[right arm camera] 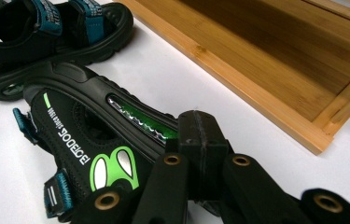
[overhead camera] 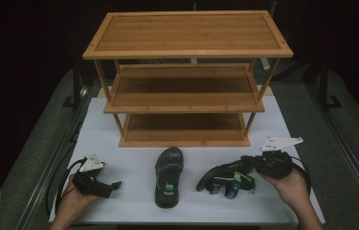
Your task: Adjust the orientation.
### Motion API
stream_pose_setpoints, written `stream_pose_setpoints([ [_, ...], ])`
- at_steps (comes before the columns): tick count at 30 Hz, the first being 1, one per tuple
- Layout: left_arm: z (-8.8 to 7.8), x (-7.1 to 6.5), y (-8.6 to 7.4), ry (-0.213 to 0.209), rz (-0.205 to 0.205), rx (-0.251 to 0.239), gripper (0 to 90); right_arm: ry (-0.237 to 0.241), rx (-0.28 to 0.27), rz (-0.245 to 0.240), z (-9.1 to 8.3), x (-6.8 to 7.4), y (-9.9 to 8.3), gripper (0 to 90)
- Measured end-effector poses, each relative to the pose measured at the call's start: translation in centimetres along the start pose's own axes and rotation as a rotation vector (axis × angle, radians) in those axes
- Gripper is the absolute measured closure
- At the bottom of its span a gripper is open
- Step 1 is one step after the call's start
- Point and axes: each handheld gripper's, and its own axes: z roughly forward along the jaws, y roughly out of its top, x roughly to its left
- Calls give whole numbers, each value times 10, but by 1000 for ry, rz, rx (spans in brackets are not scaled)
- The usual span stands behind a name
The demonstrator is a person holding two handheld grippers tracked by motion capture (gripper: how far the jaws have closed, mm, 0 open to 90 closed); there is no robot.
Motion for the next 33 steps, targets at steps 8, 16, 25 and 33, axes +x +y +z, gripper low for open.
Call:
stream_pose_setpoints([
  [8,0,0,0,-1,-1,0,0,34,-17,16,8,-13,4,897],
  [16,0,0,0,-1,0,0,0,63,-17,25,21,-26,14,897],
  [25,0,0,0,-1,-1,-1,0,88,-9,34,34,-37,21,897],
  [33,0,0,0,-1,-1,-1,0,99,-11,46,47,-45,24,898],
])
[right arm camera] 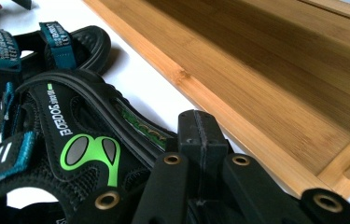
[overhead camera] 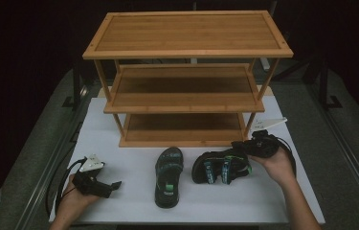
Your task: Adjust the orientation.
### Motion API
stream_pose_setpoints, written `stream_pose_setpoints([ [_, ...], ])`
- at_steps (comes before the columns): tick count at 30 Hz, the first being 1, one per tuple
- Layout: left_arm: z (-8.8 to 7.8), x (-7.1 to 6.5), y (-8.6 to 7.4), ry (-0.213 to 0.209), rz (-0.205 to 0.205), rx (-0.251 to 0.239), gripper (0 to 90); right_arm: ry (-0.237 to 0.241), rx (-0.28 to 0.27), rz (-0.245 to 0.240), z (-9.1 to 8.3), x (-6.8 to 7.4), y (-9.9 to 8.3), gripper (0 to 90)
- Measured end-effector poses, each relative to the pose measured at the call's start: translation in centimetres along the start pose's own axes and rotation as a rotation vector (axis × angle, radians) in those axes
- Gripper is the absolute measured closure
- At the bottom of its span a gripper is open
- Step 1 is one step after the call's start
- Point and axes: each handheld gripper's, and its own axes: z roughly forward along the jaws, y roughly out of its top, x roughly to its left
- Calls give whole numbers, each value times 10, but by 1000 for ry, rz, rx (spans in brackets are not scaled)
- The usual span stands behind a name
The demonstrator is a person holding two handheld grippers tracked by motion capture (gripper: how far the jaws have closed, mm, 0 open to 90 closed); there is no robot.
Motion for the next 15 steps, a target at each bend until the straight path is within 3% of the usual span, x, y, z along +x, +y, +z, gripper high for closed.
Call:
stream_pose_setpoints([
  [15,0,0,0,0,0,0,0,15,2,35,19,-13,0,898],
])
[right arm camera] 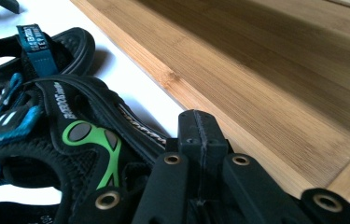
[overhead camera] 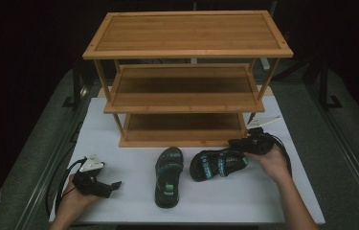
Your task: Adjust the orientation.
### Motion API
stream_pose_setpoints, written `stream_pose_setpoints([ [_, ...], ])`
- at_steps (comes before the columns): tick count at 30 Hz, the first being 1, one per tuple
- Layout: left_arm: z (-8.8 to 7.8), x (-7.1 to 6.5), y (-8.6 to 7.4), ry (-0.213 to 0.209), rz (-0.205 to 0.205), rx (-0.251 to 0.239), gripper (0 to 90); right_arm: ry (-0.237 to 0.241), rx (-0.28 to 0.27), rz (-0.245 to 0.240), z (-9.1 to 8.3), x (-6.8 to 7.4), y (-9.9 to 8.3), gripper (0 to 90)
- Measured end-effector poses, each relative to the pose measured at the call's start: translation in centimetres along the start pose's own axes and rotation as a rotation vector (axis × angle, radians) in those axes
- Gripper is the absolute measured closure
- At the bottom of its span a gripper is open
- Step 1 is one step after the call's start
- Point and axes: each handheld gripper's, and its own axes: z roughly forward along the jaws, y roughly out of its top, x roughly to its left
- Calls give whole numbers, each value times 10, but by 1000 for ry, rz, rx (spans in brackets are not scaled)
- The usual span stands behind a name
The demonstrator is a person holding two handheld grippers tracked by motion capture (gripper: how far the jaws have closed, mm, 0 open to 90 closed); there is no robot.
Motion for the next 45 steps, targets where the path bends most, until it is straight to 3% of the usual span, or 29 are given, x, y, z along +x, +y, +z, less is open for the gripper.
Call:
stream_pose_setpoints([
  [5,0,0,0,-1,0,1,0,-1,18,15,7,-5,-2,899],
  [9,0,0,0,0,-1,0,0,0,105,21,19,-8,-8,898],
  [13,0,0,0,0,-1,0,0,-13,117,6,20,-7,-10,898],
  [16,0,0,0,0,-1,0,0,-35,84,8,15,-6,-7,896],
  [21,0,0,0,0,-1,-1,0,-80,-8,-19,-9,0,0,762],
  [27,0,0,0,0,0,0,0,-63,-51,-42,-33,12,8,666],
  [32,0,0,0,0,0,0,0,-45,-19,-95,-37,25,15,657],
  [39,0,0,0,0,0,0,0,-10,85,-128,-17,29,19,658],
  [41,0,0,0,0,0,0,0,-4,116,-137,-9,31,19,679],
  [43,0,0,0,0,0,0,0,-2,116,-134,-7,31,21,757],
  [45,0,0,0,0,0,0,0,-14,120,-145,-8,31,21,770],
])
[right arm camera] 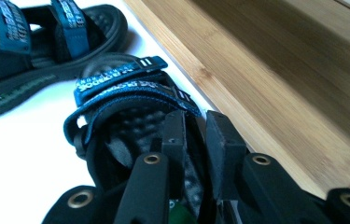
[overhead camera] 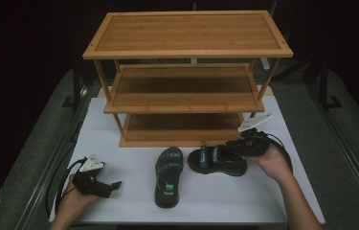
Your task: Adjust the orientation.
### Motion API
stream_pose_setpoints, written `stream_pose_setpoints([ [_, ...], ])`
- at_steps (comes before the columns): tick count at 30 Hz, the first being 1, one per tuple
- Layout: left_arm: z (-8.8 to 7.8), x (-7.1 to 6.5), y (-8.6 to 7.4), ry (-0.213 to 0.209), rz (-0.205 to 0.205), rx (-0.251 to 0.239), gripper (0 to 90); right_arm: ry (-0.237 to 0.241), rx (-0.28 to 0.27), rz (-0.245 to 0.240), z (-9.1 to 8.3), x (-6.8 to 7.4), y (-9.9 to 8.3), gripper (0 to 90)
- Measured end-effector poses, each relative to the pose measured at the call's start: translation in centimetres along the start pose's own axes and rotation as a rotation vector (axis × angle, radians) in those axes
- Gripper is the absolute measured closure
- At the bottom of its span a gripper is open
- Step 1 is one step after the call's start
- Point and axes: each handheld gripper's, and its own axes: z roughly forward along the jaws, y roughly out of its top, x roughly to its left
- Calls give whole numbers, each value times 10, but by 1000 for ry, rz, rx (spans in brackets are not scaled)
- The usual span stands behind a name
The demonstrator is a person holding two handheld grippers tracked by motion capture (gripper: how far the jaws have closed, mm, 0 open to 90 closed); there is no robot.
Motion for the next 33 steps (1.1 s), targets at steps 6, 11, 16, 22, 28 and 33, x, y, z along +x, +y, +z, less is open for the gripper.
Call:
stream_pose_setpoints([
  [6,0,0,0,0,-1,0,0,-22,67,-25,1,1,-2,716],
  [11,0,0,0,0,0,0,0,-40,87,-41,4,4,1,862],
  [16,0,0,0,0,-1,0,0,-39,109,-28,-1,10,1,866],
  [22,0,0,0,0,0,0,0,-41,113,-16,-14,21,-3,859],
  [28,0,0,0,0,0,0,0,-81,110,24,-25,20,-17,861],
  [33,0,0,0,0,0,0,0,-97,97,71,-34,12,-32,861],
])
